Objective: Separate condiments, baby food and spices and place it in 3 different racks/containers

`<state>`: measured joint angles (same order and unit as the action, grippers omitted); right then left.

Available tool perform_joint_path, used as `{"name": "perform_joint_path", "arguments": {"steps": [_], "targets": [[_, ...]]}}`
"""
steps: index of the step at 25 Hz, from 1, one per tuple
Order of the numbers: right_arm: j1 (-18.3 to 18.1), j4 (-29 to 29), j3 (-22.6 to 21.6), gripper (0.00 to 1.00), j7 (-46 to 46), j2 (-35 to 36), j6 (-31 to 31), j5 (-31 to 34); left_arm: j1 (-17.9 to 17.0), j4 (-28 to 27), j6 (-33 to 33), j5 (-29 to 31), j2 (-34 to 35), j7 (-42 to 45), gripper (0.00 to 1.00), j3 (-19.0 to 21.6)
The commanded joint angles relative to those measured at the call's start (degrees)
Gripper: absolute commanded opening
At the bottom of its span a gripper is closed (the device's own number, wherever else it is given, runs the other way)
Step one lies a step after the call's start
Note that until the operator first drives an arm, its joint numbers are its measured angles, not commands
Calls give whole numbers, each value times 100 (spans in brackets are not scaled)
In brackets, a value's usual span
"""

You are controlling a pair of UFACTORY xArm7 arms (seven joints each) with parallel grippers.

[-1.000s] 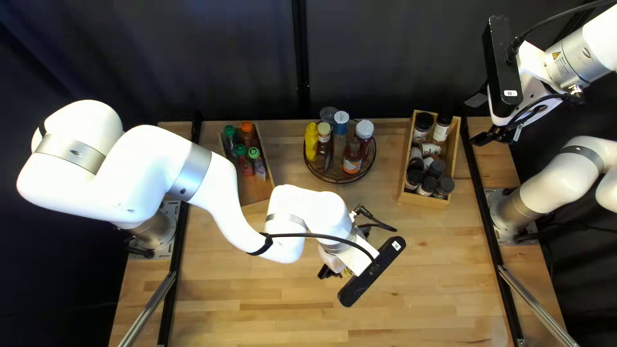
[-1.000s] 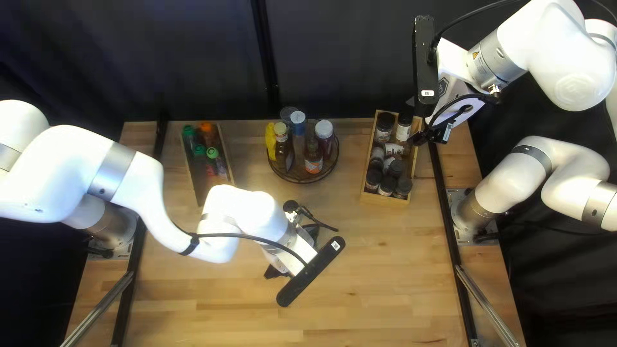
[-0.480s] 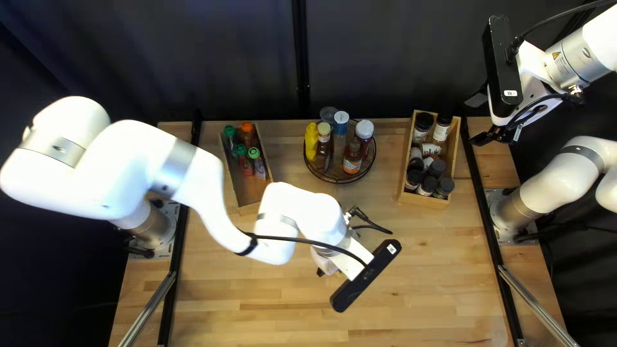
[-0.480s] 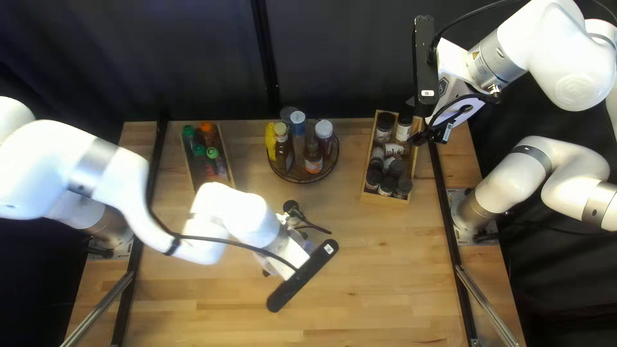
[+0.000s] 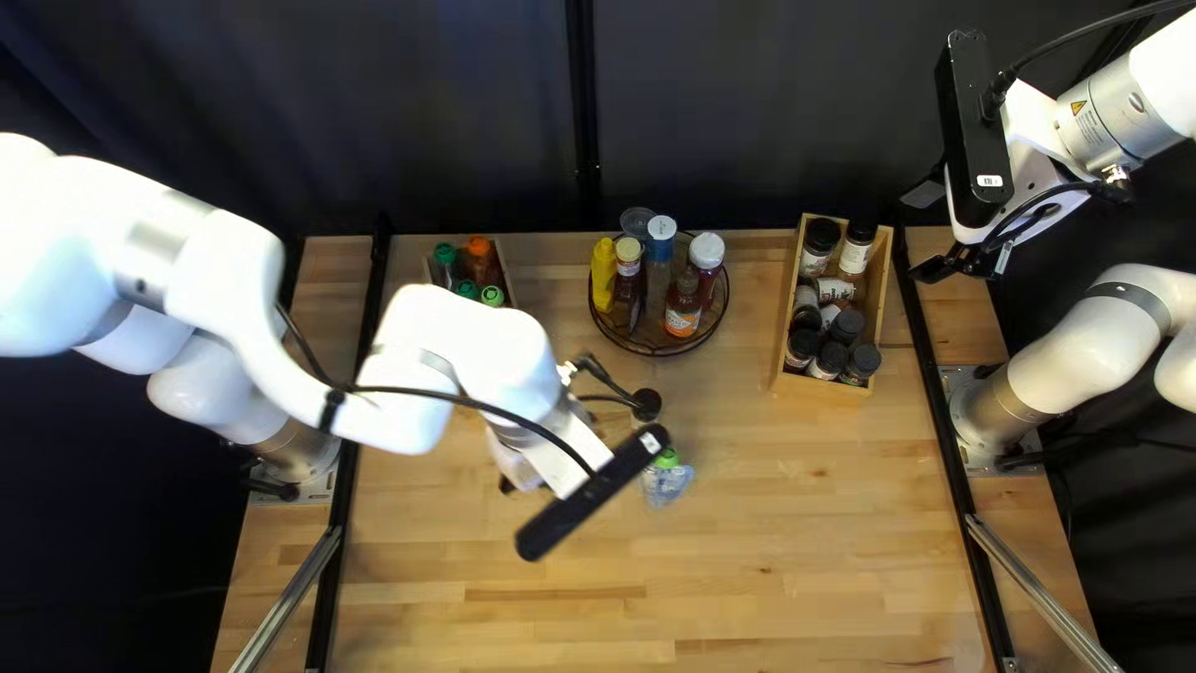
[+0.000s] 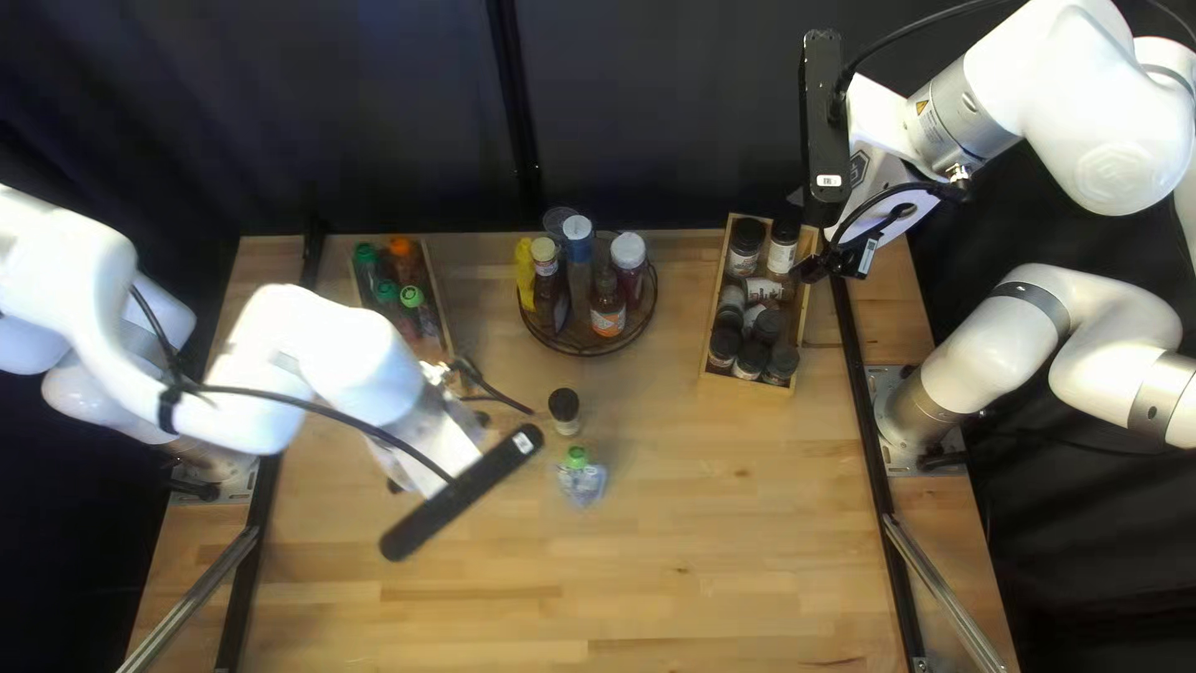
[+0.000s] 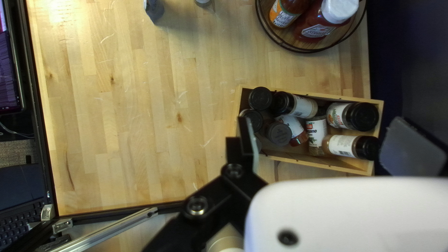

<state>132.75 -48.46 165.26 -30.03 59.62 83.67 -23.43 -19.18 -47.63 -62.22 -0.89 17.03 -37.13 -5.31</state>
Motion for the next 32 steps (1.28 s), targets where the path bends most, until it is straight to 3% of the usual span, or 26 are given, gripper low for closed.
{"name": "perform_joint_path", "arguments": {"steps": [1,9,17,21,26,28,29,30,32], "targets": [[0,0,0,100,0,0,0,0,197,445,-295,162,540,-141,0,-186],[0,0,0,100,0,0,0,0,837,1229,-517,549,1678,-626,0,-852],[0,0,0,100,0,0,0,0,1358,1694,-274,951,1843,-1352,0,-1638],[0,0,0,100,0,0,0,0,1443,1845,-29,1090,1699,-1410,0,-1743],[0,0,0,100,0,0,0,0,1694,2153,277,1527,1808,-1141,0,-1597],[0,0,0,100,0,0,0,0,1774,2229,380,1695,1801,-914,12,-1471],[0,0,0,100,0,0,0,0,1808,2255,405,1773,1802,-767,85,-1379],[0,0,0,100,0,0,0,0,1840,2275,424,1847,1811,-576,95,-1263],[0,0,0,100,0,0,0,0,1858,2286,417,1899,1849,-319,100,-1099]]}}
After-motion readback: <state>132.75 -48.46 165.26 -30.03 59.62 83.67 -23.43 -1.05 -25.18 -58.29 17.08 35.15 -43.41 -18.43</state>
